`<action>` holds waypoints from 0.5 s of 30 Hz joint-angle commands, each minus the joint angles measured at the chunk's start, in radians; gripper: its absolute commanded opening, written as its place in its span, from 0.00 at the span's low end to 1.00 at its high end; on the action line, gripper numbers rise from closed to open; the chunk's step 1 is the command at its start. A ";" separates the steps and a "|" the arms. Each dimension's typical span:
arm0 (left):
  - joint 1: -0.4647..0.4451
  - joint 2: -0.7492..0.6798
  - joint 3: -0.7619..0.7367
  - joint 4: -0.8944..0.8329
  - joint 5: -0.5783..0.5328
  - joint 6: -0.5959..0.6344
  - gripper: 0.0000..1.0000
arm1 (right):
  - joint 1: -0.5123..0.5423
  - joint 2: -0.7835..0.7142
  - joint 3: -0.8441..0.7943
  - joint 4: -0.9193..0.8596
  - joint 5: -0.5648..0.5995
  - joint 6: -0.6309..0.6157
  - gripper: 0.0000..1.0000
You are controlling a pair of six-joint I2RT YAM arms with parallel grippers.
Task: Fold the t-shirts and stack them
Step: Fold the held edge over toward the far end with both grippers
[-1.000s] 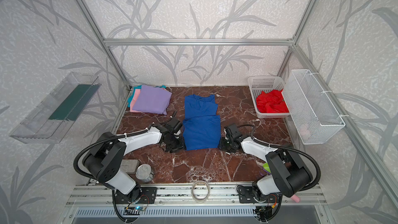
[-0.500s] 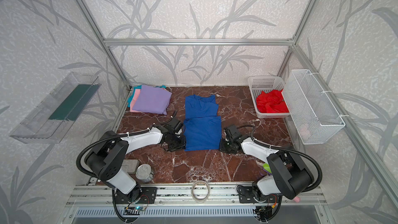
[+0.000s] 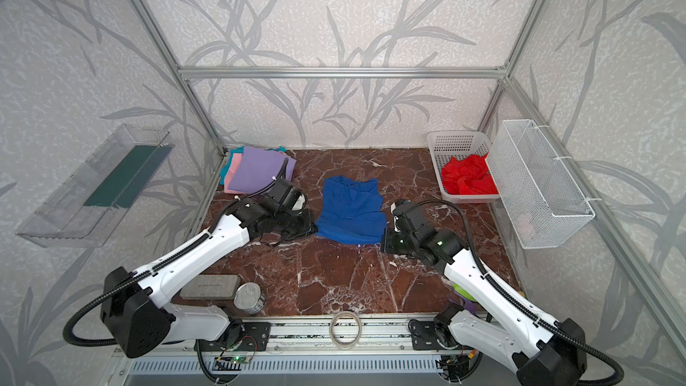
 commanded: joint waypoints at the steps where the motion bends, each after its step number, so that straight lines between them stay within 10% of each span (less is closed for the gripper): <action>1: -0.001 0.006 0.074 -0.065 -0.071 0.044 0.00 | 0.004 0.011 0.063 -0.038 0.038 -0.008 0.00; 15: 0.151 0.257 0.291 -0.031 -0.015 0.150 0.00 | -0.207 0.332 0.262 0.142 -0.051 -0.137 0.00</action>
